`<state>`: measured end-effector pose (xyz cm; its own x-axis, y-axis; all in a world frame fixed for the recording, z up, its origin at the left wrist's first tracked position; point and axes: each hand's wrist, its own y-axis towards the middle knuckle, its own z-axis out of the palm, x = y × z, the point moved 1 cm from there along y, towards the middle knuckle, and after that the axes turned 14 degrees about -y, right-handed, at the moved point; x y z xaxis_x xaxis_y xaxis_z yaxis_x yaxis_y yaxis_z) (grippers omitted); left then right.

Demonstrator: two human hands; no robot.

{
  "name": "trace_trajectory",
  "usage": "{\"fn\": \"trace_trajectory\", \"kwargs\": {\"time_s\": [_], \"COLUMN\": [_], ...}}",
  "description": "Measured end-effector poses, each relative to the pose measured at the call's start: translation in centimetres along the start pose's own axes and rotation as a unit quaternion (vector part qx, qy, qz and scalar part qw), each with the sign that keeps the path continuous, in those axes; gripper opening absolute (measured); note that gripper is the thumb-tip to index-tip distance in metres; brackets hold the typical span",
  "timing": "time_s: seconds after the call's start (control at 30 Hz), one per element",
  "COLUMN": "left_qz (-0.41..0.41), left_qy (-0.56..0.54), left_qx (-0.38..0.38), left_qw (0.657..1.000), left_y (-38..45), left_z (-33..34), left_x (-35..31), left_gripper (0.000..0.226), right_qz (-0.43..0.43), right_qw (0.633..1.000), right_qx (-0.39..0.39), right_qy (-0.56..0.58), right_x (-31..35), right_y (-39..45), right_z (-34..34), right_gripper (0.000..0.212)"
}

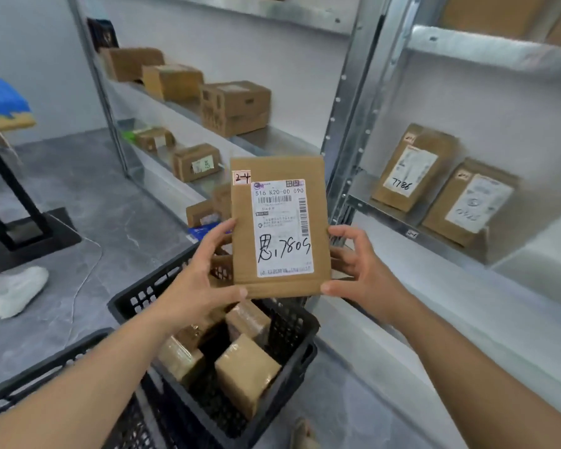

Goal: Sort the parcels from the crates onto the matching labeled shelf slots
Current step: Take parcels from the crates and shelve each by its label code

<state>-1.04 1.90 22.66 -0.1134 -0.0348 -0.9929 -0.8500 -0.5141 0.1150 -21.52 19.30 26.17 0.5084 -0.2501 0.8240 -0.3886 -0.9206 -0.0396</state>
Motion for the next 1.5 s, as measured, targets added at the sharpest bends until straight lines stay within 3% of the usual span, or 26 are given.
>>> {"fn": "trace_trajectory", "kwargs": {"time_s": [0.23,0.53,1.0,1.5], "left_qz": [0.086,0.169,0.185,0.243], "left_qy": [0.008,0.032,0.028,0.022], "left_qx": [0.089,0.174,0.289,0.373], "left_qw": [0.992,0.97,0.939,0.895], "left_y": [1.9,2.4,-1.9,-8.5], "left_z": [5.3,13.6,39.8,61.0], "left_x": [-4.5,-9.7,-12.7,-15.8], "left_gripper": [0.09,0.088,0.094,0.099], "right_qz": [-0.008,-0.044,0.021,0.041], "right_qw": [0.992,0.977,0.944,0.899], "right_qx": [-0.126,-0.209,-0.329,-0.43], "right_qy": [0.0,0.005,-0.031,-0.068], "right_x": [1.3,1.8,-2.4,-6.5], "right_y": [-6.6,-15.2,-40.6,-61.4], "right_z": [-4.4,-10.7,-22.4,-28.7], "right_gripper": [0.075,0.066,0.069,0.076]}}
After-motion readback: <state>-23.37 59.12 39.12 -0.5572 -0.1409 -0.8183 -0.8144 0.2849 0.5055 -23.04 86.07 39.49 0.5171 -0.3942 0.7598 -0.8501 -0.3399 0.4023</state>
